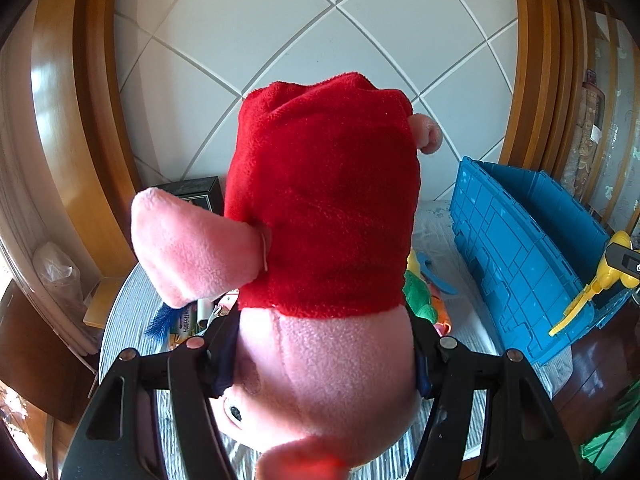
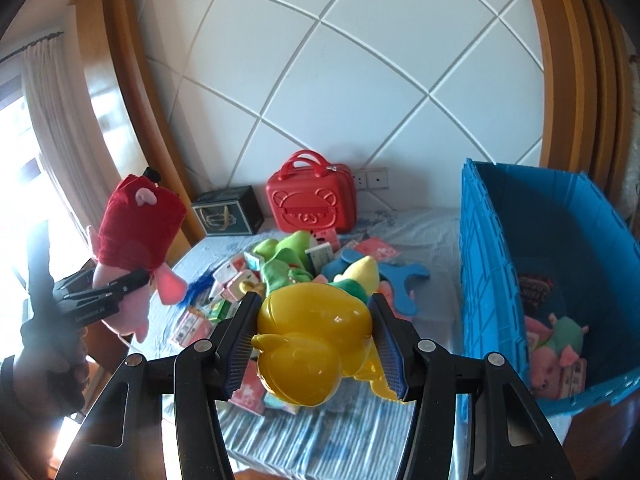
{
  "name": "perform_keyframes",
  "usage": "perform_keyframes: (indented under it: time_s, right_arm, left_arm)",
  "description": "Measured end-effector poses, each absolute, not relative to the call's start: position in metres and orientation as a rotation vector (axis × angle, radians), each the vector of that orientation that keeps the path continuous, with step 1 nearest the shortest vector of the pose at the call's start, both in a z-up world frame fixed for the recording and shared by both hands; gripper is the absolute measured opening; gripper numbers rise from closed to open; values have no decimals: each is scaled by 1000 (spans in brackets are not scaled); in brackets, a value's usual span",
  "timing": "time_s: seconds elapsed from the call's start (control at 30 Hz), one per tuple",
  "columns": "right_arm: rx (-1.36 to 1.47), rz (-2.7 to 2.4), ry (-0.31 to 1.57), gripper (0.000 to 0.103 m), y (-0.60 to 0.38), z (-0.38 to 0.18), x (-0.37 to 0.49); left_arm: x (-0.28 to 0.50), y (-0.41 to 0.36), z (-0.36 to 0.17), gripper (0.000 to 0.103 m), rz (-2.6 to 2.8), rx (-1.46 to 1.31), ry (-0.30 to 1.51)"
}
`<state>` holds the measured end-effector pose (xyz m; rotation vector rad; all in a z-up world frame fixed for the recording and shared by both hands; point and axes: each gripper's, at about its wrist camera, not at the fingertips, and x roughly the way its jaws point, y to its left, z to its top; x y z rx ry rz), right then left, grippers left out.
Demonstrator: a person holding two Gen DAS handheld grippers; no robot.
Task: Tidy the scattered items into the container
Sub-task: 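Lift the pig plush and yellow clip and carry both over the blue crate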
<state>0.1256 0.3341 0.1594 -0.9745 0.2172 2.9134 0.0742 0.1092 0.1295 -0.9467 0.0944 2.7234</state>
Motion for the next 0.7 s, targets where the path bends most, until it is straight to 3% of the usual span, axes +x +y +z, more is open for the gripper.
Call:
perform_keyframes:
  time_s: [0.7]
  right_arm:
    - [-788,2922,222,54,441,228,168]
  left_arm:
    - [63,279,176,65,2579,-798,198]
